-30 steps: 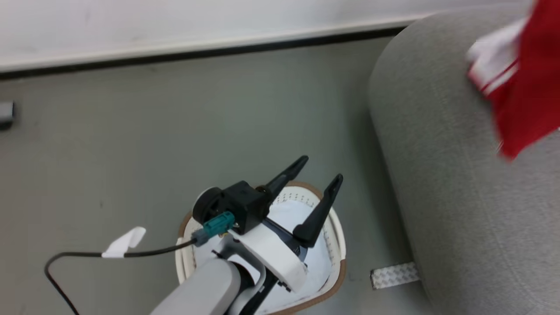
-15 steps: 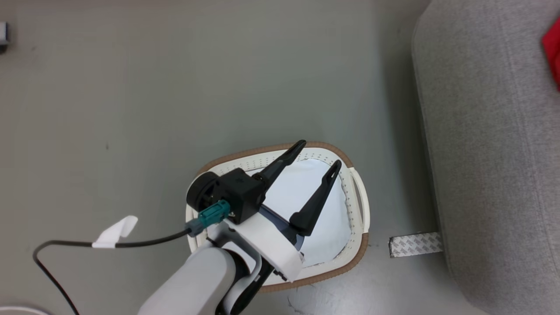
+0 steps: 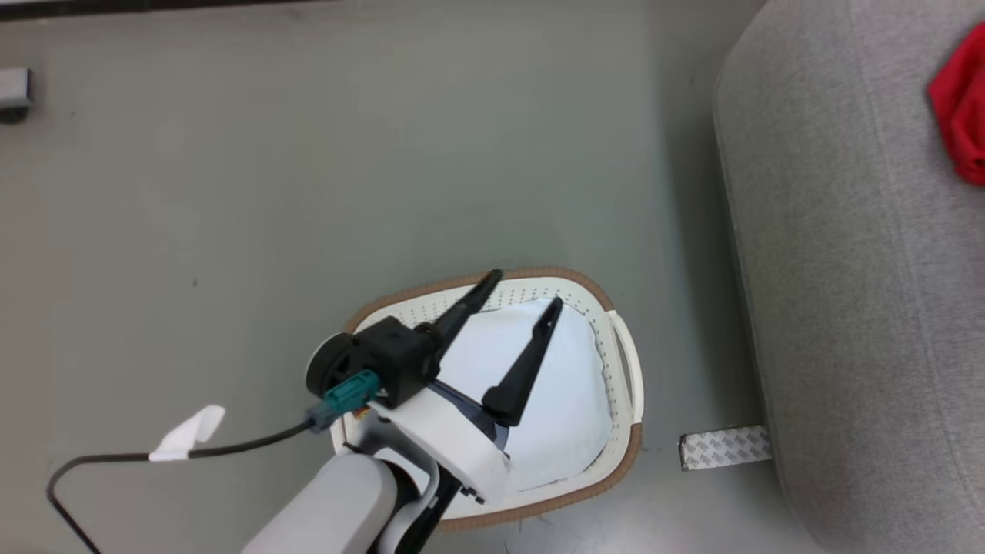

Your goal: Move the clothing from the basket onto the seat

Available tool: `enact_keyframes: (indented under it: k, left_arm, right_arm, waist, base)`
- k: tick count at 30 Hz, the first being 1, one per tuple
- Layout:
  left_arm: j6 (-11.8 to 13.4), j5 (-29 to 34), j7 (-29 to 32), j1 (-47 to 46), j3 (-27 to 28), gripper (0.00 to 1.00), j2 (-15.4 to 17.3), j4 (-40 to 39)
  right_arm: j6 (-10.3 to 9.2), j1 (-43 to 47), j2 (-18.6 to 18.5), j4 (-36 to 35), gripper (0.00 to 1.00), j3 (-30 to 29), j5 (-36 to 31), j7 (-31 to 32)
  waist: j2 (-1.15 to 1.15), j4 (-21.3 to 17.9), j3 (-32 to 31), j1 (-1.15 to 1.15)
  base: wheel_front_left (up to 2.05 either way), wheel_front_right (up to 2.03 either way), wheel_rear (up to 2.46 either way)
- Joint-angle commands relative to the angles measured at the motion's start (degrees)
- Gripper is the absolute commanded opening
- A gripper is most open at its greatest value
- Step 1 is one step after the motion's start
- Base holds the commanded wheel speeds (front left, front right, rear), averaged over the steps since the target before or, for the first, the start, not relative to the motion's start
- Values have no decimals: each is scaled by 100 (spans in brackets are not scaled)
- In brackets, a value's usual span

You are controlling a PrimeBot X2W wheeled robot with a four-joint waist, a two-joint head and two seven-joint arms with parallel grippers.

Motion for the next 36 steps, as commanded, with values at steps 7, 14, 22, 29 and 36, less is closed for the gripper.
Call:
enact_keyframes:
  k: [7,14,22,29,36]
  left_arm:
    - [218,-215,-449,297,342,100,24,196]
    - [482,-410,-948,792,747,100,84,442]
    - [873,-331,-1170,1723,1409,100,122,796]
    - [947,105,-1170,2494,2135,100,-109,938]
    - [638,654,-1171,2945,2662,100,-356,935]
  right_arm:
    - [-13,742,523,151,100,769,308,-214]
    - [-14,1985,1029,-597,100,1975,1061,-217]
    - [-13,3415,1237,-1635,100,3263,1829,-218]
    - [-13,4462,1250,-2224,100,4076,2344,-211]
    - [-13,5307,1251,-2860,100,4568,2637,-210]
  waist:
    - [0,-180,-629,0]
    - [0,-149,-1345,0]
    - [0,153,-2125,0]
    - [0,515,-2688,0]
    - [0,677,-2959,0]
  base:
    - [0,0,0]
    - [0,0,0]
    - [0,0,0]
    - [0,0,0]
    - [0,0,0]
